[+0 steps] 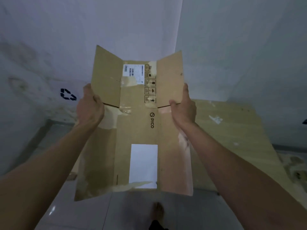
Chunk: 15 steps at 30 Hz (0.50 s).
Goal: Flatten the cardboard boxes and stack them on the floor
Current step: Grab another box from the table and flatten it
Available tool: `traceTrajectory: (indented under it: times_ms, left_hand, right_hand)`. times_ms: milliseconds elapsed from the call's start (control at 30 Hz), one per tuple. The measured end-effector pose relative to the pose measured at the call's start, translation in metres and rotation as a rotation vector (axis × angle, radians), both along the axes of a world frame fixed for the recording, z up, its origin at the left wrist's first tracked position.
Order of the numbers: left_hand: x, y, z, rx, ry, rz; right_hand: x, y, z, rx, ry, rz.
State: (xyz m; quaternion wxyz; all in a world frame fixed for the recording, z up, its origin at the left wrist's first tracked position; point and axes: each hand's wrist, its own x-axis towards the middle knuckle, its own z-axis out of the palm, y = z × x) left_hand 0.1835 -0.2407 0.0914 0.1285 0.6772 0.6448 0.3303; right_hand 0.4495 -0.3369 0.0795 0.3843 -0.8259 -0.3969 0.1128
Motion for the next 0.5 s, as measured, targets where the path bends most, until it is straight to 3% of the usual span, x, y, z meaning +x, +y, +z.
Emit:
traceTrajectory:
  times_ms: [200,500]
  left_hand:
    - [-0.064,-0.025,0.071,0.109,-0.070,0.078]
    - [-0.151,0.000,0.118,0.205,-0.083,0.130]
  right_hand:
    - [-0.058,-0.004,0.076,0.127,-0.064,0.063]
    - [-0.142,0.040,0.124,0.234,-0.095,0.135]
